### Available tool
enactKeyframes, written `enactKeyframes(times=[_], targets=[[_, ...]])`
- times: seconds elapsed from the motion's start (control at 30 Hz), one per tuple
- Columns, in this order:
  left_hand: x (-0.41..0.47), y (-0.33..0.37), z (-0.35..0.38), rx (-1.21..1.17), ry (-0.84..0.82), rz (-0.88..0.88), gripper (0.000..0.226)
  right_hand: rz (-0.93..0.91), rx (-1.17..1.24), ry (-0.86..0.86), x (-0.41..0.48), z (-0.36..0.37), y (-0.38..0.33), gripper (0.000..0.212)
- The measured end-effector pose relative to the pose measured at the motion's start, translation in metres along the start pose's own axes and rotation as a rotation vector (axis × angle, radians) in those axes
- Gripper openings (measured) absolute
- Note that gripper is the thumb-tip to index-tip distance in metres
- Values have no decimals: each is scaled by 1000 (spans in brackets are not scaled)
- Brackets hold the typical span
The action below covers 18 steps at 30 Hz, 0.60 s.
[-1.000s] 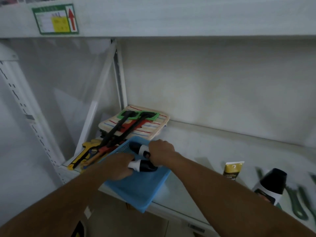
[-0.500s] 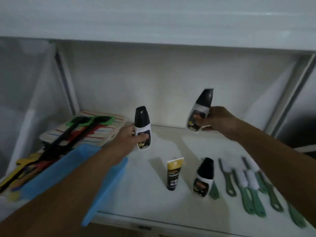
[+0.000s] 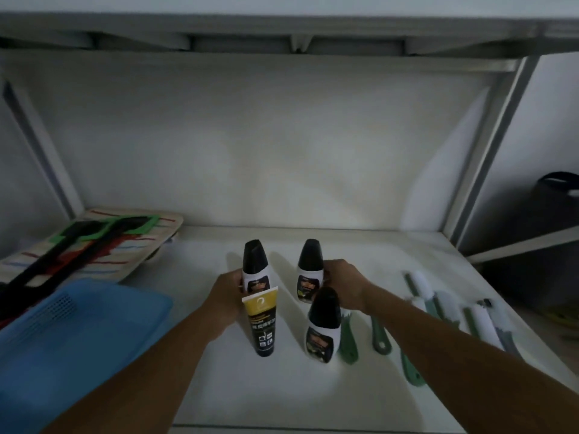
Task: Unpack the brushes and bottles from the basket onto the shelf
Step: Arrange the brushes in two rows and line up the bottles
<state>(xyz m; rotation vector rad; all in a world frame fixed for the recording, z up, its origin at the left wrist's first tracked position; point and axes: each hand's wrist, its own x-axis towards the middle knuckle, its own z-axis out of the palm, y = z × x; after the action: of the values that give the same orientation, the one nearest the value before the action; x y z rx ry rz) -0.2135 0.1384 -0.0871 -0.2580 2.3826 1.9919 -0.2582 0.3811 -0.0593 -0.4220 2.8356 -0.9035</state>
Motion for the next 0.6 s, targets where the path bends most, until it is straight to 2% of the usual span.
enactKeyframes(times=[0.03, 0.1, 0.17, 0.2, 0.27, 0.3, 0.33, 0.37, 0.43, 0.5, 0.6], targets=[[-1, 2, 0, 20, 20, -7, 27, -17, 1, 14, -6, -7, 3, 23], [-7, 4, -2, 81, 121, 5, 21, -62, 93, 159, -25, -30, 10, 36], [-21, 6, -9, 77, 325, -8, 38, -105, 290, 368, -55, -61, 24, 32], [-33, 10, -13, 59, 459, 1, 39, -107, 346, 462, -73, -77, 35, 28], [-66, 17, -16, 69, 728, 102, 32, -55, 315, 601, -112, -103, 65, 23], [-84, 21, -12, 99, 804, 195, 28, 1, 256, 642, -132, -111, 82, 22], [-104, 27, -2, 124, 813, 310, 23, 71, 196, 660, -151, -117, 98, 21], [-125, 35, 15, 143, 747, 432, 19, 148, 150, 652, -168, -120, 114, 21], [-155, 45, 64, 154, 467, 587, 15, 281, 81, 566, -195, -119, 139, 20], [-165, 49, 118, 267, 141, 618, 17, 343, 29, 448, -211, -112, 151, 21], [-152, 43, 190, 617, -249, 595, 15, 286, -119, 337, -220, -97, 159, 34]])
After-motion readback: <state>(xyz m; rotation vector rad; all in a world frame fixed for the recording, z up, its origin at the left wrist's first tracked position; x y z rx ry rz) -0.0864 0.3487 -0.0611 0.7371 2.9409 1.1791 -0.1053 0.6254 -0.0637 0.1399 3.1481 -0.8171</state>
